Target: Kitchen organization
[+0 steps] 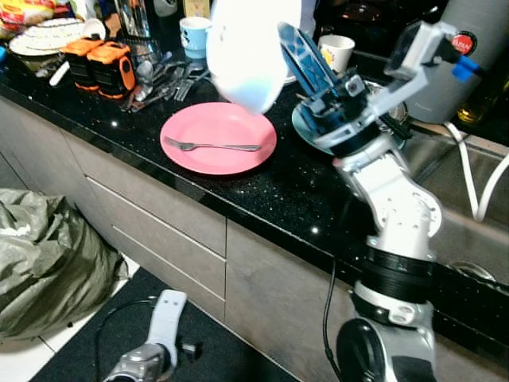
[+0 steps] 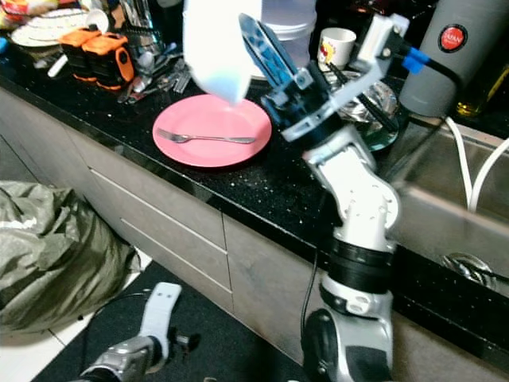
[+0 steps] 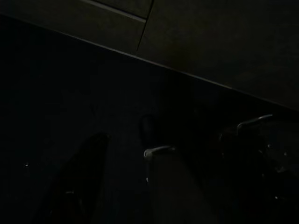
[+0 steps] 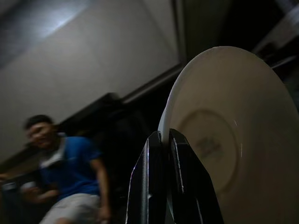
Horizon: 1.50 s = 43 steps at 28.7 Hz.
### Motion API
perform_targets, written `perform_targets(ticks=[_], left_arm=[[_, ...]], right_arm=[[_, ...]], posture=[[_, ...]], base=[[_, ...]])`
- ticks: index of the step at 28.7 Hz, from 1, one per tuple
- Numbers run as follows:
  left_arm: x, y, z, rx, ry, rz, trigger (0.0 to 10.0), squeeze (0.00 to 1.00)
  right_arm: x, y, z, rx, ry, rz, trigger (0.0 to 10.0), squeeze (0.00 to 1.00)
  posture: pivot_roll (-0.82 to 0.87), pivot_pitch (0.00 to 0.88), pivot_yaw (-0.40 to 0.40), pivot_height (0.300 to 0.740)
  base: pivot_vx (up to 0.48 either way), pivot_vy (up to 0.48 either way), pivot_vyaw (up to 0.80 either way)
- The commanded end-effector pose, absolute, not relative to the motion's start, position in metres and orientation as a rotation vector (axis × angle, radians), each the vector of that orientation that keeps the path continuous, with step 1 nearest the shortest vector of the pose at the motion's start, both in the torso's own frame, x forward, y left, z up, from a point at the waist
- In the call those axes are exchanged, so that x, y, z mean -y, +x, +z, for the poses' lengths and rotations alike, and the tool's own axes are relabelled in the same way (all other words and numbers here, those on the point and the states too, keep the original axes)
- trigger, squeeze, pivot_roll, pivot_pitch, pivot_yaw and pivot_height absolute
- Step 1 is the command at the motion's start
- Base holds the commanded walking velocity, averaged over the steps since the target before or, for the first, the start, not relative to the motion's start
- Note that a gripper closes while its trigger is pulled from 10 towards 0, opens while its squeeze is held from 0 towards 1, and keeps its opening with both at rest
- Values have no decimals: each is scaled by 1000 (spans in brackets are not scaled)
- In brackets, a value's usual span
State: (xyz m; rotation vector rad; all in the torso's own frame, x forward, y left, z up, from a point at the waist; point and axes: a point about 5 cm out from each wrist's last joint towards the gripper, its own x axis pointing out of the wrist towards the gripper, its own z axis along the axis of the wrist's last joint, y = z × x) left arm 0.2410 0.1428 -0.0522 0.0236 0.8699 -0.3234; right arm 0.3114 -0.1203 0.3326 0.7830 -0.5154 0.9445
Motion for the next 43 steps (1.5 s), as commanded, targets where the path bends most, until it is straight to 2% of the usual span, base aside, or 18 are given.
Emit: perform_targets(ticks=[1, 5, 10, 21, 26, 30, 35, 36, 37, 38, 43], left_arm=[[-144, 233, -59, -918, 43, -321, 10000, 0], [-150, 230, -60, -927, 48, -307, 10000, 0], [-154, 228, -62, -939, 57, -290, 10000, 0], [-152, 230, -61, -937, 46, -279, 10000, 0], [-152, 229, -61, -946, 60, -291, 10000, 0], [-151, 228, -62, -955, 90, -310, 10000, 0], [-151, 228, -62, -963, 97, -316, 10000, 0], [-149, 226, -64, -982, 101, -339, 10000, 0], [-149, 226, -64, -982, 101, -339, 10000, 0], [-146, 223, -65, -999, 99, -361, 10000, 0], [-141, 217, -68, -1040, 92, -417, 10000, 0]], right_arm=[[142, 318, 327, 530, 807, 796, 10000, 0], [160, 320, 326, 547, 845, 719, 10000, 0], [183, 315, 332, 616, 891, 670, 10000, 0], [183, 309, 338, 650, 912, 722, 10000, 0], [189, 311, 339, 648, 884, 682, 10000, 0], [194, 323, 334, 575, 724, 540, 10000, 0], [193, 330, 330, 500, 553, 458, 10000, 0], [190, 339, 318, 379, 389, 392, 10000, 0], [190, 339, 318, 379, 389, 392, 10000, 0], [191, 345, 308, 309, 266, 333, 10000, 0], [184, 350, 288, 205, 119, 329, 10000, 0]], posture=[[-19, 71, 21, 740], [-17, 77, 30, 740], [-16, 82, 35, 740], [-13, 96, 31, 740], [-15, 97, 30, 740], [-21, 98, 30, 740], [-21, 98, 30, 740], [-22, 98, 28, 740], [-22, 98, 28, 740], [-22, 98, 28, 740], [-23, 99, 25, 740]], base=[[0, 0, 0], [0, 0, 0], [0, 0, -631], [0, 0, -800], [0, 0, -800], [0, 0, -800], [0, 0, -754], [0, 0, 0], [0, 0, 0], [0, 0, 0], [0, 0, 0]])
